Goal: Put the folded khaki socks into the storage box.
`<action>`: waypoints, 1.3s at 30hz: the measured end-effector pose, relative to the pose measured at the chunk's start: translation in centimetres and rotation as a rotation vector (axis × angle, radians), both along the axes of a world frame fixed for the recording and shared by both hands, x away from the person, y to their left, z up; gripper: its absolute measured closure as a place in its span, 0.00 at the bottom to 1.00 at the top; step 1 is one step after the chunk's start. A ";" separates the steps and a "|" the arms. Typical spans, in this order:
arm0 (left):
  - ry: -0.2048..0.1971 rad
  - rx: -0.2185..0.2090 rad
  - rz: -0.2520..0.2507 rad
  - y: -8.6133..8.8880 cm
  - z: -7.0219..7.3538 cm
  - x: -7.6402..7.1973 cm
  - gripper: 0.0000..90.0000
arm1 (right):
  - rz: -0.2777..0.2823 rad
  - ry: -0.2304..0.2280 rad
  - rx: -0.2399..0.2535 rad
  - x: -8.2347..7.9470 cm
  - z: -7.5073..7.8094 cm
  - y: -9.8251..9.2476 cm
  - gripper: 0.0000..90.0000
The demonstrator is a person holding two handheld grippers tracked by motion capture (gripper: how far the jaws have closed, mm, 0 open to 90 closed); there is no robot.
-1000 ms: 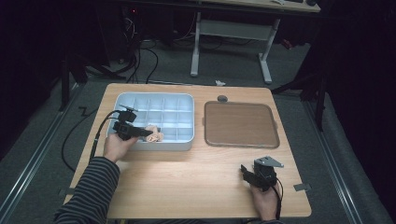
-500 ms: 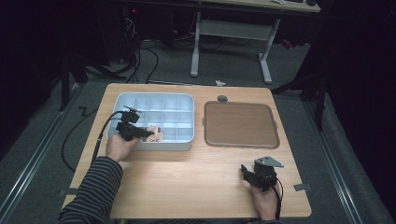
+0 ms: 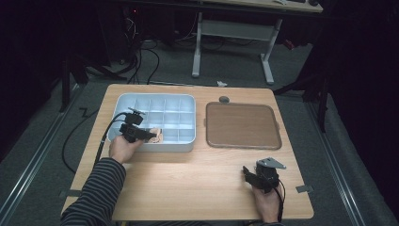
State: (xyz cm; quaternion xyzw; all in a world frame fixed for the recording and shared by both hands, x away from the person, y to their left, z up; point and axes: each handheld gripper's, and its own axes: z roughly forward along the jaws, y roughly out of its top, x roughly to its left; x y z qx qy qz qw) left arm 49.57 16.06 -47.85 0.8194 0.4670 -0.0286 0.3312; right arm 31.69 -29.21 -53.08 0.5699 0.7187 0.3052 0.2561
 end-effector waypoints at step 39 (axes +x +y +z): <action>-0.033 0.107 0.010 -1.1 1.5 -0.2 0.63 | 0.011 0.001 0.008 0.0 0.0 0.0 0.45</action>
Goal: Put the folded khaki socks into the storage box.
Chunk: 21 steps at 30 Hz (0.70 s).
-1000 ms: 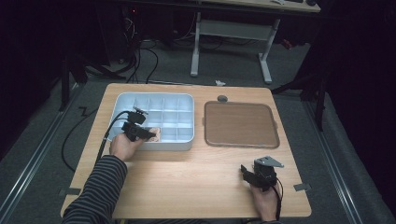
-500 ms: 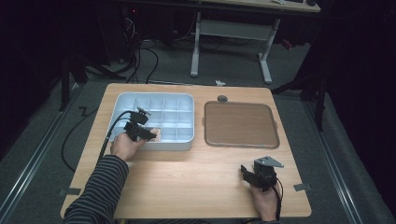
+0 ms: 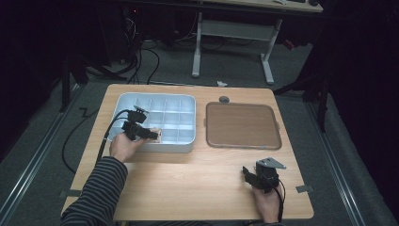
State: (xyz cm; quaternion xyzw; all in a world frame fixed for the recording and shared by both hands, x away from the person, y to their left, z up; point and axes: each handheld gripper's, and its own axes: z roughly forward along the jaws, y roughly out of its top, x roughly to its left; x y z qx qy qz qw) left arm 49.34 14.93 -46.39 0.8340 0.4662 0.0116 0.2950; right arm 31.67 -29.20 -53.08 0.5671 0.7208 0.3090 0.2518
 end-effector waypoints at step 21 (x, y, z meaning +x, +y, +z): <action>-0.068 0.064 0.007 -0.3 0.5 -0.7 0.92 | 0.008 -0.003 0.003 0.0 0.0 -0.1 0.44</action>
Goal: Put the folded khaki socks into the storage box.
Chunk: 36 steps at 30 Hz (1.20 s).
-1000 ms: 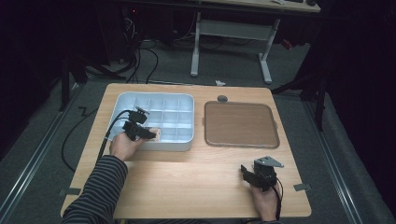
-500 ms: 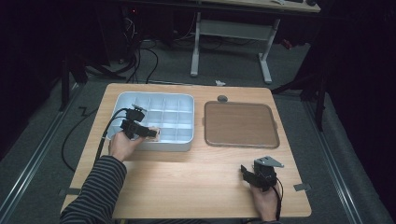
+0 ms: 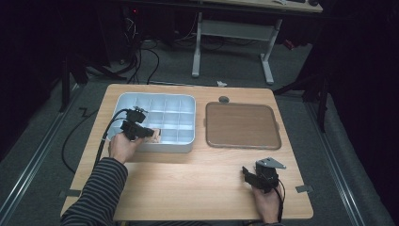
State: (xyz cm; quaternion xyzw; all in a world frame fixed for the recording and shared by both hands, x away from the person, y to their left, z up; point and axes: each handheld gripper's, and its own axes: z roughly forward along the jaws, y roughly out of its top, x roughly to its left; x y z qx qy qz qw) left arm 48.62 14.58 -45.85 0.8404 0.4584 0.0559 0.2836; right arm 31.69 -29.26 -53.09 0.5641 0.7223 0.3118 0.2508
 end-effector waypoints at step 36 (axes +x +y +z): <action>-0.133 -0.134 0.032 3.2 1.9 -4.4 0.68 | 0.001 0.000 -0.009 0.0 0.0 0.1 0.44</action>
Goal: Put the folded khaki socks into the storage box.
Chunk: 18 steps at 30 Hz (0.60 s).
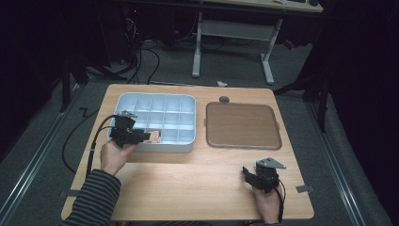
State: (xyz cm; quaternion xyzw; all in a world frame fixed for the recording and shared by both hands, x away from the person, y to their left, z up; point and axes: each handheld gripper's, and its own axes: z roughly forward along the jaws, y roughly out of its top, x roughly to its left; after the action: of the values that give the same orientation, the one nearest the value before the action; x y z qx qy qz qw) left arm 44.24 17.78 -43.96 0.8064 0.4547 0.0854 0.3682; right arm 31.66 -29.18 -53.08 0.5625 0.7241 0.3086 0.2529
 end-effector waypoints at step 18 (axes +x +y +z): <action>-0.072 -0.072 0.010 2.2 1.2 -3.4 0.68 | 0.000 0.000 0.000 0.0 0.0 0.0 0.44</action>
State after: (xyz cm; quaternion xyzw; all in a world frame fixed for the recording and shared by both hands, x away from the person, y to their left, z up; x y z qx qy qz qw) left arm 40.87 20.02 -42.78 0.7869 0.4478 0.0999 0.4127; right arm 31.66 -29.19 -53.08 0.5624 0.7243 0.3086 0.2528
